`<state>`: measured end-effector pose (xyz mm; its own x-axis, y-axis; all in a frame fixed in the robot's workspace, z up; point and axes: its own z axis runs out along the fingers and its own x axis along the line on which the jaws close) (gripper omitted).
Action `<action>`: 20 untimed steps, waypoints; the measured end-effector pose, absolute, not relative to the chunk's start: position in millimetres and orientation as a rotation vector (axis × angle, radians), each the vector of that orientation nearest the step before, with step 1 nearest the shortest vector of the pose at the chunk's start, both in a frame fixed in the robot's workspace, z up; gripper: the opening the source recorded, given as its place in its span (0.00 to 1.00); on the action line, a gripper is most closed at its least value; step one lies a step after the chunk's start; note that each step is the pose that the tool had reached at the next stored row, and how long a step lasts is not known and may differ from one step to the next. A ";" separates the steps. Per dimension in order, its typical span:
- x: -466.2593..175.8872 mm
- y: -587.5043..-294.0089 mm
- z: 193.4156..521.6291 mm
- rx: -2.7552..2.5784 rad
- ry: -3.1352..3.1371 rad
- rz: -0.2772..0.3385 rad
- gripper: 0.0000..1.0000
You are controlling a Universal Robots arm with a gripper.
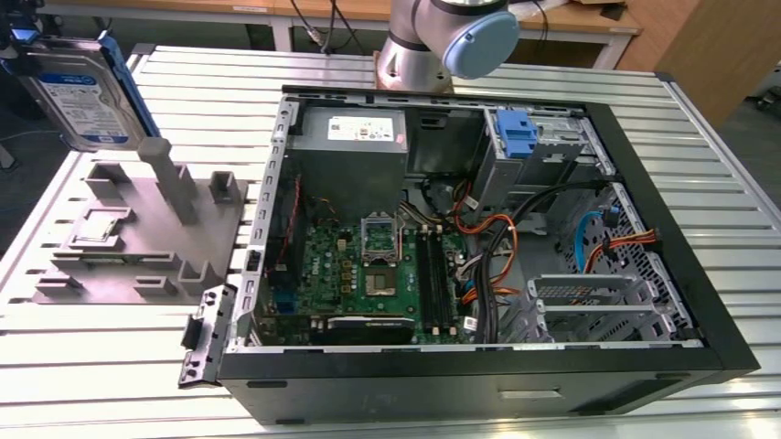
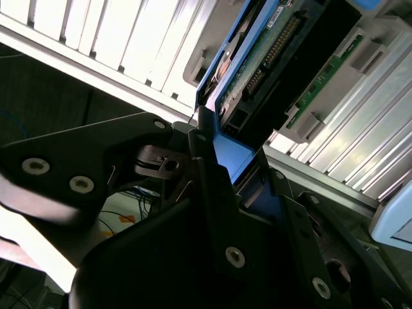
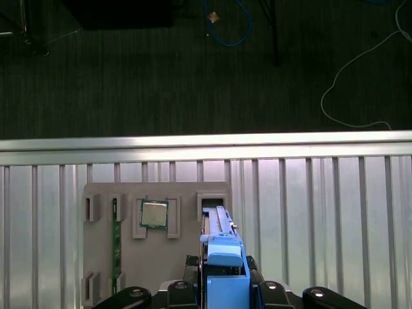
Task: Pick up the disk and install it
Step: 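Pick up the disk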
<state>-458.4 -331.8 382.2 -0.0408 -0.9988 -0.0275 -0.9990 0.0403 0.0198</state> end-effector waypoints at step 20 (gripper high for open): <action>-458.4 -331.8 388.0 -2.171 2.261 0.052 0.36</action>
<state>-458.4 -331.8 388.0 -0.0409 -0.9988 -0.0276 -0.9990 0.0404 0.0197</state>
